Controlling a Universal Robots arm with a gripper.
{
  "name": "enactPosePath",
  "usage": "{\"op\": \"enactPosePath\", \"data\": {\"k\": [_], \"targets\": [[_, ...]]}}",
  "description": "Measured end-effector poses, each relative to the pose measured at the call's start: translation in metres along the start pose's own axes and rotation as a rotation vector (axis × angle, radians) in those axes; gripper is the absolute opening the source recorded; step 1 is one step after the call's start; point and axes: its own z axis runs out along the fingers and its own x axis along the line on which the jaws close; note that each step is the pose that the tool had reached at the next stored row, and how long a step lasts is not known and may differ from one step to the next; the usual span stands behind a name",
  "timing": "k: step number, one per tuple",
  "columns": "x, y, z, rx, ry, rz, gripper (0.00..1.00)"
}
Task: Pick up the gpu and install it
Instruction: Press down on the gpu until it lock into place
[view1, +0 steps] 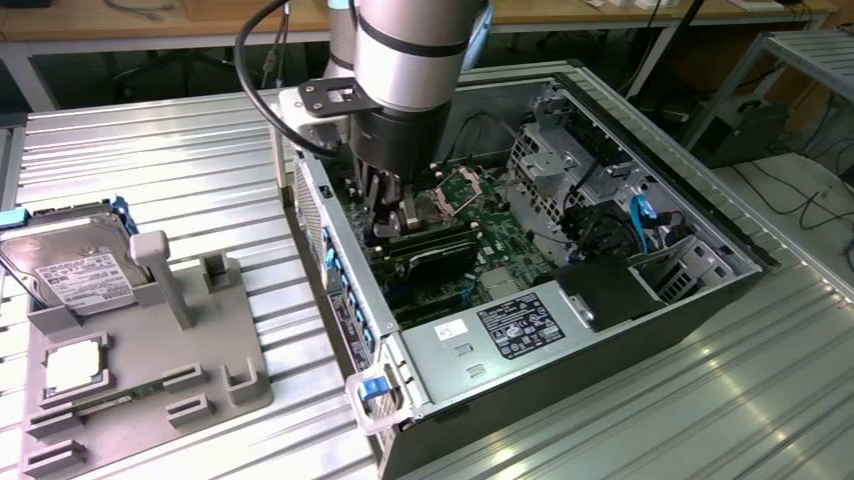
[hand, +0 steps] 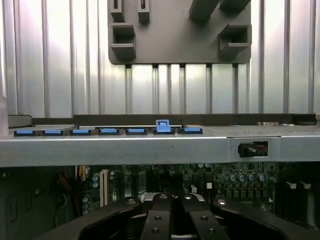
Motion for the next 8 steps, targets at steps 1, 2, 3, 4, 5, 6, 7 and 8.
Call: {"op": "enactPosePath", "data": {"k": [1, 2, 3, 4, 5, 6, 7, 8], "targets": [[0.0, -0.0023, 0.0011, 0.0001, -0.0001, 0.0, 0.11], [0.0, -0.0049, 0.0022, 0.0, 0.0001, 0.0, 0.11], [0.0, -0.008, 0.0033, -0.0002, 0.0002, 0.0, 0.11], [0.0, -0.0108, 0.004, -0.0002, 0.0003, 0.0, 0.11], [0.0, -0.0156, 0.0054, 0.0001, 0.0, 0.0, 0.11], [0.0, -0.0202, 0.007, 0.0004, -0.0001, 0.0, 0.11], [0.0, -0.0222, 0.0078, 0.0009, -0.0002, 0.0, 0.11], [0.0, -0.0256, 0.0089, 0.0011, 0.0001, 0.0, 0.11]]}}
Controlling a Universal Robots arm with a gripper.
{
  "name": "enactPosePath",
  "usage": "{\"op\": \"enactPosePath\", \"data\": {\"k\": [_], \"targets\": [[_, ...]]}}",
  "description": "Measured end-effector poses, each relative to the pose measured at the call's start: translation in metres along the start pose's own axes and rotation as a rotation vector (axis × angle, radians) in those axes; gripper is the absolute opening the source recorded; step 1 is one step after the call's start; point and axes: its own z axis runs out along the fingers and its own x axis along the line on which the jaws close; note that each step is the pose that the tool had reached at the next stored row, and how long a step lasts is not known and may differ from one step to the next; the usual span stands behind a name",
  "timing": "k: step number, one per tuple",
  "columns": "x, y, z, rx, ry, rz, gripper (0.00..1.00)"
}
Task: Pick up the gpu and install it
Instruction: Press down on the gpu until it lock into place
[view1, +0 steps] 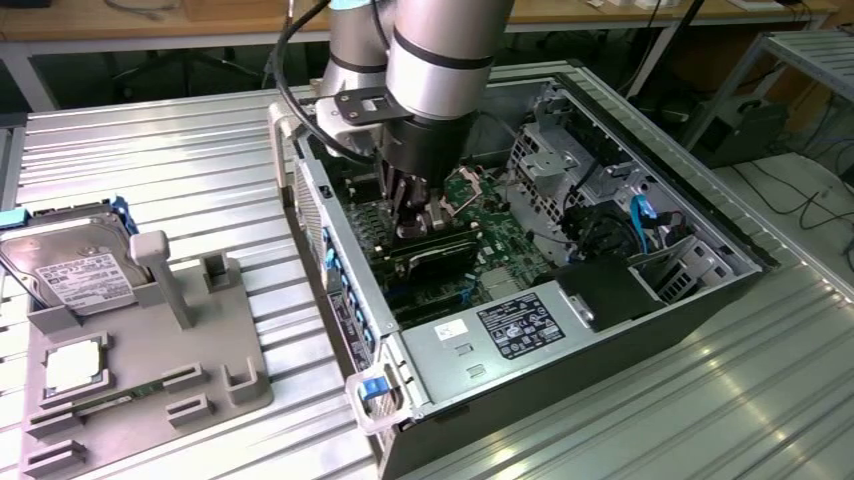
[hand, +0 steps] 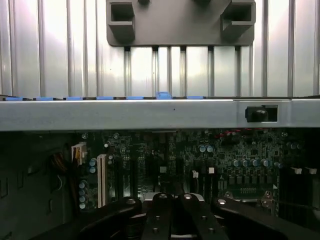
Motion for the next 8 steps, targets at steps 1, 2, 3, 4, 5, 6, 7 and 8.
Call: {"op": "enactPosePath", "data": {"k": [1, 2, 3, 4, 5, 6, 7, 8], "targets": [[0.0, -0.0036, 0.0009, 0.0, 0.0001, 0.0, 0.11], [0.0, -0.007, 0.0021, 0.0002, 0.0, 0.0, 0.11], [0.0, -0.01, 0.0029, 0.0003, 0.0, 0.0, 0.11], [0.0, -0.0108, 0.003, 0.0003, -0.0001, 0.0, 0.11], [0.0, -0.0108, 0.003, 0.0003, 0.0, 0.0, 0.11], [0.0, -0.0108, 0.003, 0.0003, 0.0, 0.0, 0.11], [0.0, -0.0108, 0.003, 0.0003, 0.0, 0.0, 0.11], [0.0, -0.0108, 0.003, 0.0003, -0.0001, 0.0, 0.11]]}}
